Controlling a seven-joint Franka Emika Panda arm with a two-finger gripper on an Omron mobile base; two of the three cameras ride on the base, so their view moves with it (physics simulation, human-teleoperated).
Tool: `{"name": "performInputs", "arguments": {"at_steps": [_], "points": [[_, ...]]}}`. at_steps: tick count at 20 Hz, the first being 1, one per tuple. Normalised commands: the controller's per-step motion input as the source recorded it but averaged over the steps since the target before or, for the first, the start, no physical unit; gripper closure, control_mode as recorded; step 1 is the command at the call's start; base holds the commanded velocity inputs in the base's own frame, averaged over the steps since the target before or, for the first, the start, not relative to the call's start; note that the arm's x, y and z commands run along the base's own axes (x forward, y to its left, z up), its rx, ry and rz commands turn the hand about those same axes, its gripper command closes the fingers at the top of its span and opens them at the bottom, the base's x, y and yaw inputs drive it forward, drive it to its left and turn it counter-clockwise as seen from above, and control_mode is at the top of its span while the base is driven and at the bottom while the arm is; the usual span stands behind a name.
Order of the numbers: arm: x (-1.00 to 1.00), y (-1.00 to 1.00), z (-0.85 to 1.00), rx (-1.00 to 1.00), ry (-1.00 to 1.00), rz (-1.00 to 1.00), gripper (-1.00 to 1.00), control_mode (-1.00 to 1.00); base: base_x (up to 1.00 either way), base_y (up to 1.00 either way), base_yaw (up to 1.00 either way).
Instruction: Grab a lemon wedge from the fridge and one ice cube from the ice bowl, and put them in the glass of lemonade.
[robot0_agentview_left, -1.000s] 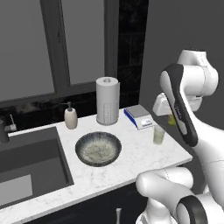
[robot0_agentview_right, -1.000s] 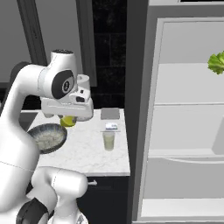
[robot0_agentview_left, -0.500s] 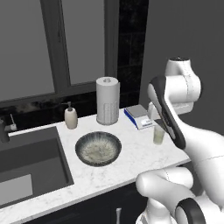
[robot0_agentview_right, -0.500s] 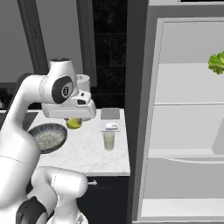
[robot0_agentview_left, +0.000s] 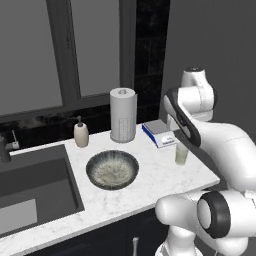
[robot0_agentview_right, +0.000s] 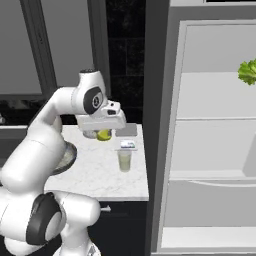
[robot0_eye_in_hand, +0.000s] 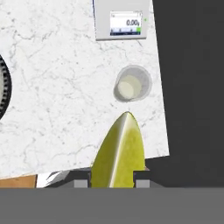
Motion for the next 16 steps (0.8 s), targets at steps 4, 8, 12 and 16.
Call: {"name": "performInputs", "arguments": {"at_steps": [4,8,12,16], "points": [[0.24,-0.3,-0.44,0.06,0.02,0.02,1.0,-1.0,0.0,0.0,0.0],[0.12,-0.11,-0.19,0.04,0.07,0.0,1.0,-1.0,0.0,0.0,0.0],[0.14,-0.05,-0.34,0.0,0.09,0.0,1.0,-1.0,0.0,0.0,0.0],[0.14,-0.08,-0.27,0.0,0.03,0.0,1.0,-1.0,0.0,0.0,0.0]]}}
